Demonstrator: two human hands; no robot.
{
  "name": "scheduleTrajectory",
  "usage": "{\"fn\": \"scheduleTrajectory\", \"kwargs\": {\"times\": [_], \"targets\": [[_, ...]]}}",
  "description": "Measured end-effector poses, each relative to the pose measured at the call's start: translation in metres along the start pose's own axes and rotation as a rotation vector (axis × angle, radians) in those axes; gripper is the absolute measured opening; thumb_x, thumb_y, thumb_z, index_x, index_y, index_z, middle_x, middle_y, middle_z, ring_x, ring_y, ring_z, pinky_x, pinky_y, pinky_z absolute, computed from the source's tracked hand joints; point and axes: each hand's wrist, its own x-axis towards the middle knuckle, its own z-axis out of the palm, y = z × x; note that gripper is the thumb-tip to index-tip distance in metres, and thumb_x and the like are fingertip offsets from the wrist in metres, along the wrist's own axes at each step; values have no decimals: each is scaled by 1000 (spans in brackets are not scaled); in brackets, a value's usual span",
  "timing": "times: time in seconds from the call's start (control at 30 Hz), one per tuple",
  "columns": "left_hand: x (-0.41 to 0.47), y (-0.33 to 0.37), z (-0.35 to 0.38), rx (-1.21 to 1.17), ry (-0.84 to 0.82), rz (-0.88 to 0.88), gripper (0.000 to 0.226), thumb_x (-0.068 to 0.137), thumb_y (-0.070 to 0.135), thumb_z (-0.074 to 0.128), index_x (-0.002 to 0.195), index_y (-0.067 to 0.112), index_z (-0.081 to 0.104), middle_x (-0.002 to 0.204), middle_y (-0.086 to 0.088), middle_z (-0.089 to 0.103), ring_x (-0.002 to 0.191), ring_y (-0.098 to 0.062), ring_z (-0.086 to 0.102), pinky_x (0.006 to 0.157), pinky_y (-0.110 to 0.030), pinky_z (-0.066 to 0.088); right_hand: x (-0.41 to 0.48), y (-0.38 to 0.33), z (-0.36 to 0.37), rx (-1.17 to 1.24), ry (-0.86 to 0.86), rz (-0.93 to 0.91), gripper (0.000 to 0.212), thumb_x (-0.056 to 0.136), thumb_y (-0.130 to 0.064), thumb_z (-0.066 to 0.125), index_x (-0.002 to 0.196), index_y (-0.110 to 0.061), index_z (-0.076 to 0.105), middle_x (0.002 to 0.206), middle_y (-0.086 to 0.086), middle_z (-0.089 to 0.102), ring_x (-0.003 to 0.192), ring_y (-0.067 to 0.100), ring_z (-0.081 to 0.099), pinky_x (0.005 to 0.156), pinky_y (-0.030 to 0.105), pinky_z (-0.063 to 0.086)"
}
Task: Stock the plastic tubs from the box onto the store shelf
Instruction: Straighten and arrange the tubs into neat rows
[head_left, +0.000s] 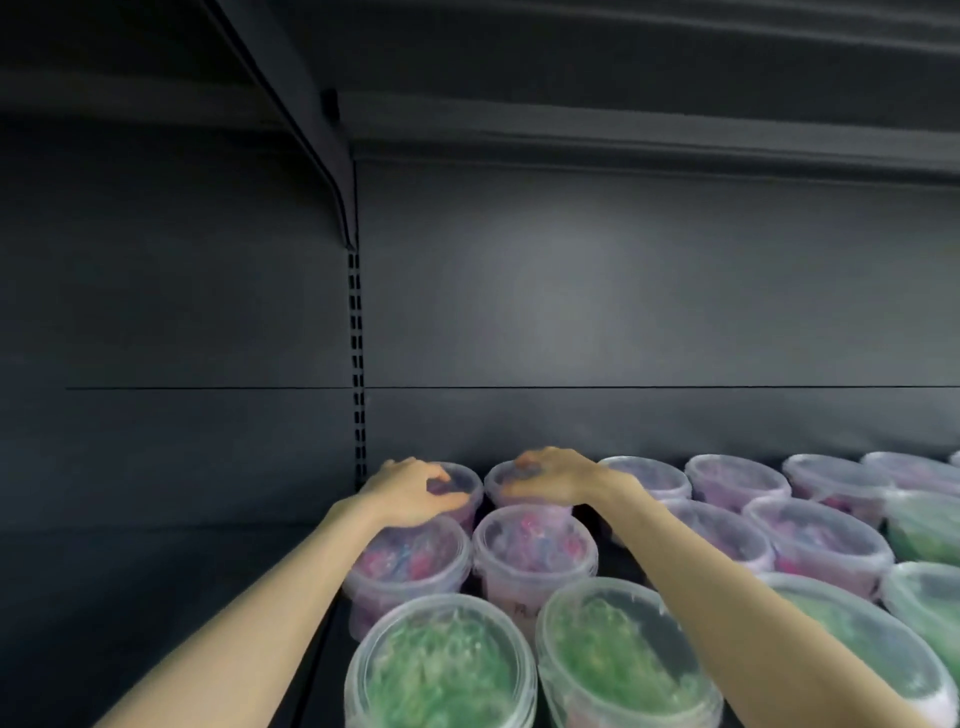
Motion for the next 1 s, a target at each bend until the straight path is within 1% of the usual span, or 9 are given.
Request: {"fn": "scheduleTrajectory", "kwargs": {"times": [0.07, 0.13, 0.3, 0.47, 0.57, 0.73, 0.87, 0.93, 1.0], "targets": [[4, -5, -2, -38, -25, 9, 59, 78, 62, 58, 128, 30, 55, 136, 1, 51, 126, -24, 44, 105, -36, 37, 6, 3, 1, -21, -32, 10, 57, 73, -71, 47, 112, -33, 62, 124, -2, 62, 109, 25, 58, 83, 32, 45], [6, -10, -8, -93, -87, 23, 54, 79, 56, 62, 126, 31, 57, 136, 5, 51, 123, -17, 47, 101, -28, 38, 10, 6, 1, -37, -25, 38, 64, 70, -76, 48, 119, -36, 60, 128, -3, 59, 116, 25, 54, 93, 35, 45], [9, -19, -13, -175, -173, 28, 48, 82, 46, 65, 127, 32, 56, 139, 8, 49, 125, -13, 45, 105, -30, 35, 13, 3, 4, -129, 17, 7, 64, 78, -74, 45, 122, -31, 61, 131, 1, 57, 131, 27, 35, 104, 46, 28], [8, -16, -7, -196, -148, 8, 46, 83, 47, 62, 127, 35, 54, 141, 8, 45, 126, -14, 43, 96, -25, 33, 6, 10, -2, 30, -52, -21, 50, 83, -61, 54, 126, -37, 59, 142, 0, 48, 130, 24, 43, 108, 37, 34], [5, -15, -4, -180, -130, 1, 46, 84, 50, 59, 127, 37, 53, 143, 8, 42, 127, -15, 42, 97, -25, 33, 6, 13, -1, 91, -78, -31, 48, 85, -54, 57, 129, -36, 56, 144, -1, 45, 131, 23, 43, 103, 30, 34], [3, -12, 0, -148, -103, -14, 47, 85, 53, 57, 129, 37, 52, 146, 3, 38, 134, -18, 33, 111, -37, 28, 12, 16, 5, 170, -103, -44, 48, 86, -49, 59, 132, -37, 53, 147, -3, 43, 133, 22, 41, 110, 36, 34], [2, -9, 0, -139, -105, -14, 47, 86, 51, 56, 130, 35, 51, 146, 3, 39, 132, -18, 36, 108, -34, 30, 13, 15, 4, 133, -117, -62, 48, 89, -46, 55, 134, -34, 50, 148, -3, 41, 133, 23, 41, 110, 37, 34], [1, -8, 0, -146, -108, -21, 47, 86, 51, 56, 130, 34, 50, 146, 2, 38, 132, -19, 37, 108, -34, 30, 12, 15, 3, 91, -119, -60, 47, 90, -47, 52, 135, -35, 49, 148, -3, 40, 135, 24, 38, 113, 41, 28], [0, -9, 0, -149, -107, -30, 47, 86, 51, 56, 130, 34, 51, 146, 1, 37, 132, -19, 37, 107, -34, 30, 12, 16, 3, 20, -87, -52, 44, 90, -51, 48, 133, -38, 50, 147, -3, 41, 138, 23, 32, 116, 47, 14]]}}
